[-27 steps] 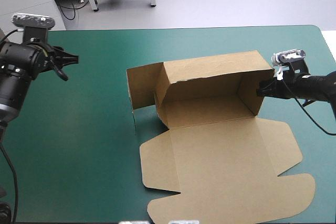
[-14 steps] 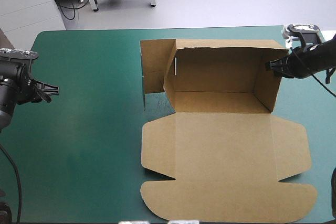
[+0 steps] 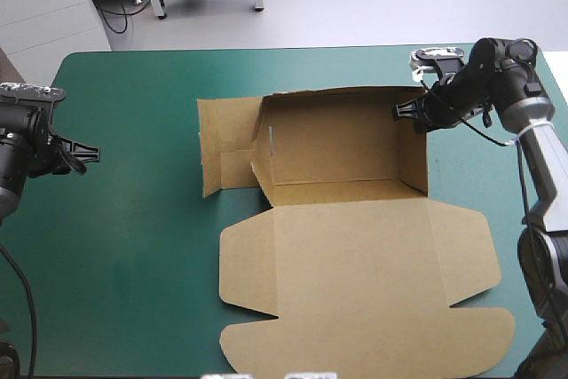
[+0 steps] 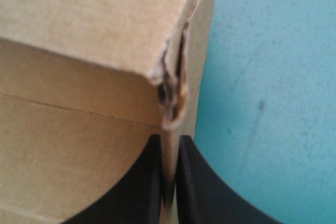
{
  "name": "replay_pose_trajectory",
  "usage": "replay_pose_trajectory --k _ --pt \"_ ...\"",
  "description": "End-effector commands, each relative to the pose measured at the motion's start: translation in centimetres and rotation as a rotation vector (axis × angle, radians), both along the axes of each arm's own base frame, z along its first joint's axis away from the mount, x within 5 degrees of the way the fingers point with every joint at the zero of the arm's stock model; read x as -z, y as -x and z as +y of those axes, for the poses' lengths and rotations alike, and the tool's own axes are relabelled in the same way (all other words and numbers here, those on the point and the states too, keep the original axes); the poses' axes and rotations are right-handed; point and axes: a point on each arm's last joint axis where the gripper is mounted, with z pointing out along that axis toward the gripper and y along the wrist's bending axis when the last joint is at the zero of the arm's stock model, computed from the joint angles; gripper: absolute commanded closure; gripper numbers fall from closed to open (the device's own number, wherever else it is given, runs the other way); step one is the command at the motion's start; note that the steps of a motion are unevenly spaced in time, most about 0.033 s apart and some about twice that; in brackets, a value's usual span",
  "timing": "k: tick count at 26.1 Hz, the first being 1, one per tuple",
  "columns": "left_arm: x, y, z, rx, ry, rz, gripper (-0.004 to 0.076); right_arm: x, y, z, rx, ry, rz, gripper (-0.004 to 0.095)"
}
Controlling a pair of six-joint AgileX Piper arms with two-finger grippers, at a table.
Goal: Fold the box
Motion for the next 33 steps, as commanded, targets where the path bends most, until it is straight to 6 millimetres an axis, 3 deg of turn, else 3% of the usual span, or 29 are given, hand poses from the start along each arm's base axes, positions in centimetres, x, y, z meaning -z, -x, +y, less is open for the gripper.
replay_pose_trajectory --k 1,8,14,19,24,29,33 --pt "-1.8 0.6 0.0 0.006 -0.02 -0.081 0.0401 -1.1 -0.9 1.0 -0.034 -0.024 -0.039 0.0863" --pt "-1.8 0.5 0.0 0.008 -0.019 -0.086 0.04 -2.2 -4.2 1.1 -0.034 -0.009 -0.194 0.0495" --pt "-1.8 0.4 0.0 0.019 -0.024 -0.096 0.04 -3.7 -5.1 1.3 -0.038 -0.019 -0.304 0.0176" --pt "-1.8 0.4 -0.1 0.024 -0.013 -0.097 0.04 -7.3 -3.4 1.2 -0.043 -0.028 -0.301 0.0157" --pt "-1.8 0.4 -0.2 0.028 -0.002 -0.1 0.04 -11.0 0.2 2.0 -0.018 0.059 -0.39 0.0157" --pt "-1.8 0.4 -0.4 0.03 0.013 -0.1 0.04 -11.2 1.9 4.0 -0.044 0.111 -0.393 0.0157" --pt "-1.7 0.4 -0.5 0.038 0.026 -0.099 0.04 -9.6 1.0 3.9 -0.035 0.129 -0.346 0.0156"
